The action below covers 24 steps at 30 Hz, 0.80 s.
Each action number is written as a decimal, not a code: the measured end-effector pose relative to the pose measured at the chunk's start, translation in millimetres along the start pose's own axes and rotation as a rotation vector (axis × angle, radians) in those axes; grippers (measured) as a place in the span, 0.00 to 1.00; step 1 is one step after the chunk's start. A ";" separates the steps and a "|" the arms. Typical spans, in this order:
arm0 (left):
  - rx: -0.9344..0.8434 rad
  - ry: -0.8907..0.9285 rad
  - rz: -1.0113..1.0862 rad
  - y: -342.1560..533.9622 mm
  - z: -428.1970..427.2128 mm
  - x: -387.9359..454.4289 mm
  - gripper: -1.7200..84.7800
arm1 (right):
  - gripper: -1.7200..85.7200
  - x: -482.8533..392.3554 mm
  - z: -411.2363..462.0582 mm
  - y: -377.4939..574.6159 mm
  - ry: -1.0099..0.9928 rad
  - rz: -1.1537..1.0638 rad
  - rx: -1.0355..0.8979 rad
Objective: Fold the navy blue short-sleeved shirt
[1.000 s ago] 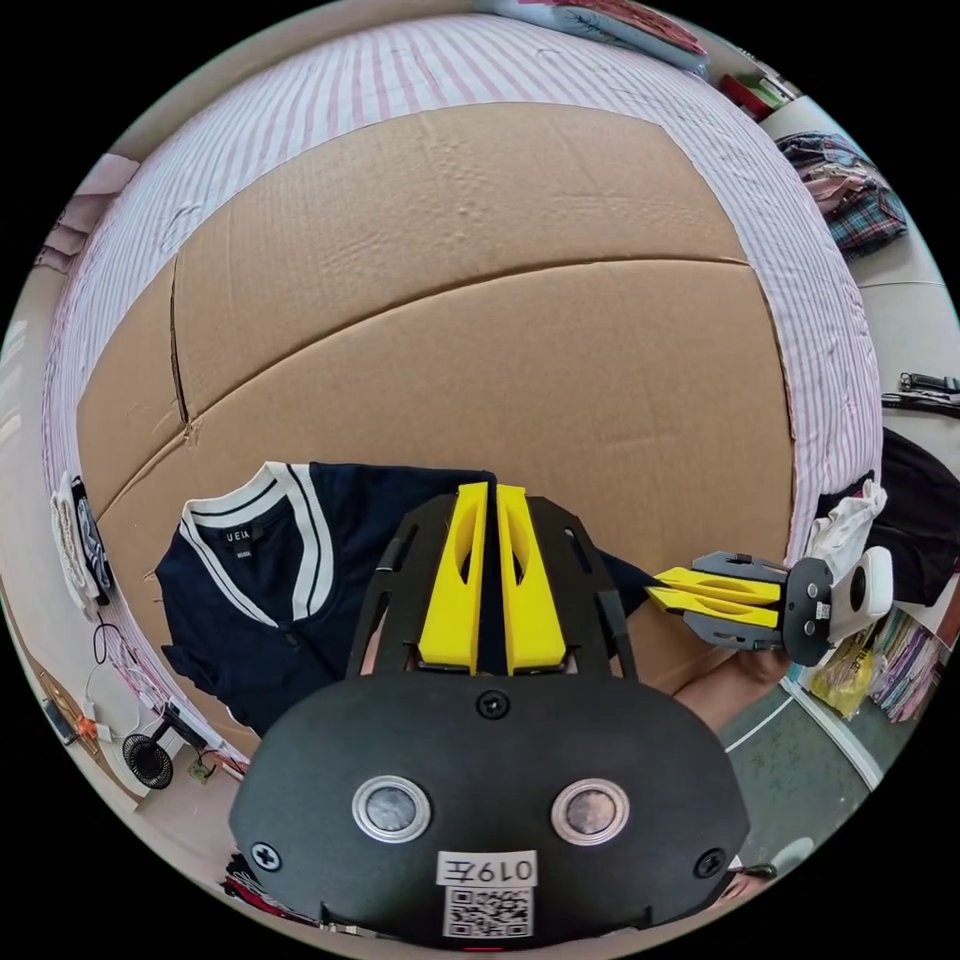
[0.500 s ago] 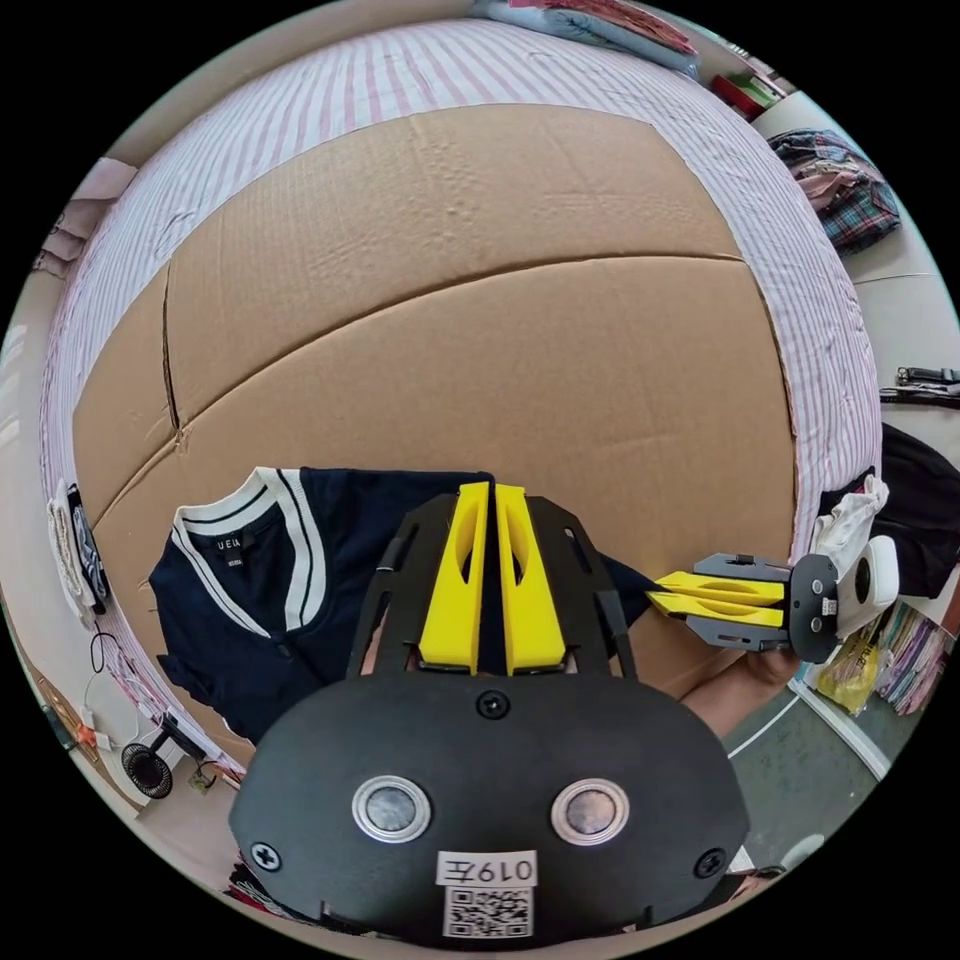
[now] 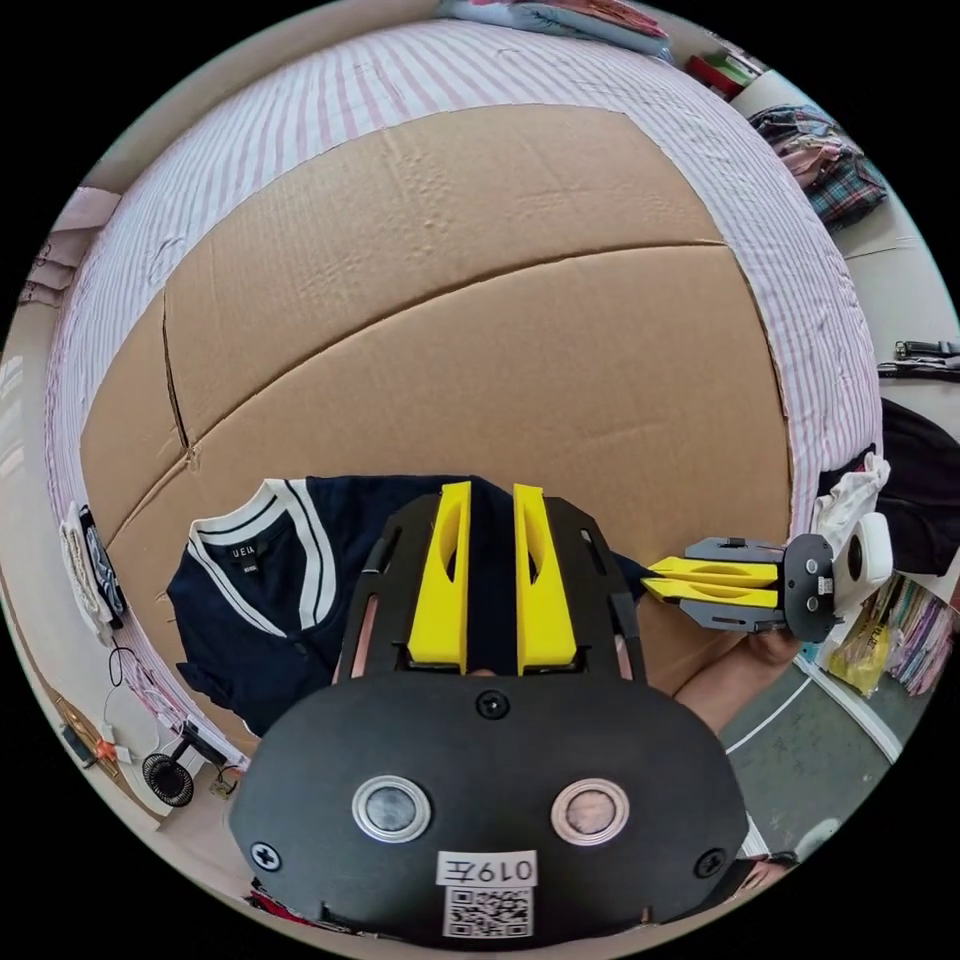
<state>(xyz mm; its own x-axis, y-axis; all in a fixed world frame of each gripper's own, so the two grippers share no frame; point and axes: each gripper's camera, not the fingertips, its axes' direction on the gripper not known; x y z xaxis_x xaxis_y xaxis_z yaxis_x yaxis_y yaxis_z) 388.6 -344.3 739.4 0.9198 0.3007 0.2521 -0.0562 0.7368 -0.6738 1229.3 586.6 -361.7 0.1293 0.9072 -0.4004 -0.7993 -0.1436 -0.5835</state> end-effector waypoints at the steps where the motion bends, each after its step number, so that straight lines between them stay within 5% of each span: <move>1: -0.002 0.003 -0.003 1.0 -0.5 -2.2 0.08 | 0.01 0.5 -0.4 0.7 -0.001 0.001 0.000; 24: 0.020 -0.100 -0.026 26.2 -0.1 -18.2 0.03 | 0.01 3.6 -11.7 28.7 -0.010 0.006 -0.001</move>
<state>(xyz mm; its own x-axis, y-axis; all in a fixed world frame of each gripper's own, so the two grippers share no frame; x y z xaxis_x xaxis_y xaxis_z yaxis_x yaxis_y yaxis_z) 370.4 -330.6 717.1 0.8776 0.3397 0.3384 -0.0417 0.7571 -0.6520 1213.6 581.2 -388.2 0.1188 0.9103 -0.3966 -0.7997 -0.1490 -0.5816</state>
